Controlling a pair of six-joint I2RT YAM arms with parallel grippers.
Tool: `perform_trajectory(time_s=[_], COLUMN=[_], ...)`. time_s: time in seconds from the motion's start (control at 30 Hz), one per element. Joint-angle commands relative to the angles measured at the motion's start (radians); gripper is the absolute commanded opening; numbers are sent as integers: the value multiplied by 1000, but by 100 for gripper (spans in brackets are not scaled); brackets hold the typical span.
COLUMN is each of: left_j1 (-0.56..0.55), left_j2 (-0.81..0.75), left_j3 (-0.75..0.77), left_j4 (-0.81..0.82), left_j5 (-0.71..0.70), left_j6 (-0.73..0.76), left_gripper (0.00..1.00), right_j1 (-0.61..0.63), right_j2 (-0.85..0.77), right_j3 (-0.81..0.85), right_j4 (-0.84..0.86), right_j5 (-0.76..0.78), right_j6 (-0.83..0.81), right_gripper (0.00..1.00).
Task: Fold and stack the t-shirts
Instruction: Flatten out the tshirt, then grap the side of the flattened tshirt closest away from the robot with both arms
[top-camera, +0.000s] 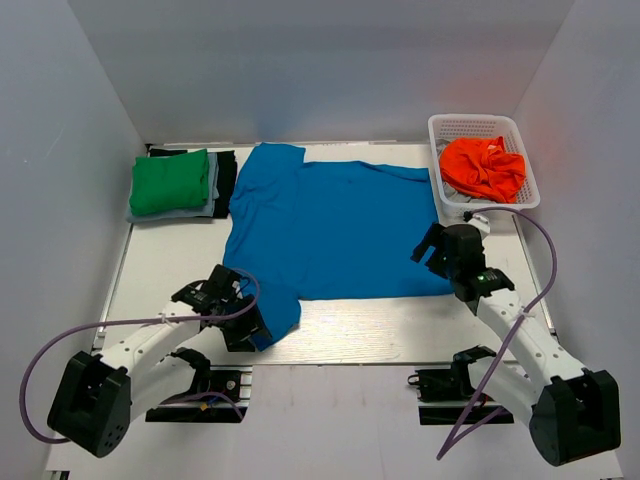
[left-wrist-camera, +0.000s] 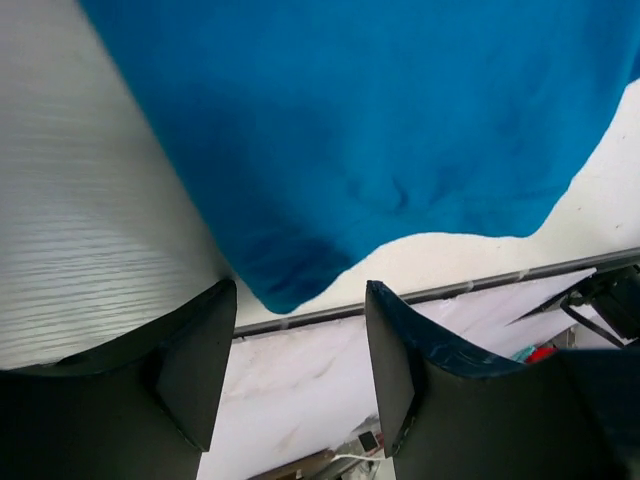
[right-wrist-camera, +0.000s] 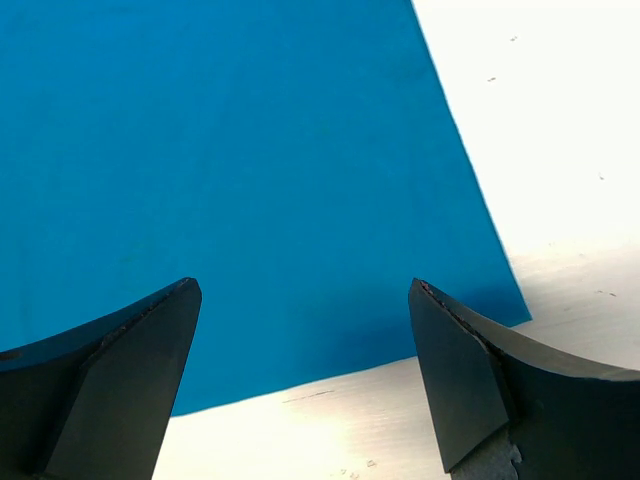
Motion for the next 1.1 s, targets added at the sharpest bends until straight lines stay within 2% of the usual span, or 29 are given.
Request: perform_trajectory(time_s=[0.0,0.1,0.23,0.27,0.47,0.6,0.7,0.87,1.07], left_j1=[-43,-65,-74,-83,-83,-83,-83,-83,-83], left_j2=[29,82,131,132,141,132,51,-8,33], left_j3=[-46,-46,-13,3,88,119,119,131,208], left_j4=[11,21,9,-6,-65,-66,-43,-91,-173], left_j5=[-31,-69,-118,-132,-253,-285,-256,-265,-223], left_j6=[-20,-41,-41,-41,-64,-64,-55,-55,-32], left_gripper=[65,61,35,32,0,0,0,0,0], right_j1=[-10,-14,-22,-22,-43,-57,-77,-103,-122], right_j2=[33,51,57,56,57,70,94,166,198], right_j3=[15,13,9,9,1,-5,-8,-27,-34], right_j4=[-2,7,3,1,-33,-95,-148,-97,-129], right_j5=[34,28,28,13,52,120,195,71,26], right_j6=[17,17,15,15,20,3,1,21,59], right_gripper=[90,90,90,90,90,90,90,90,89])
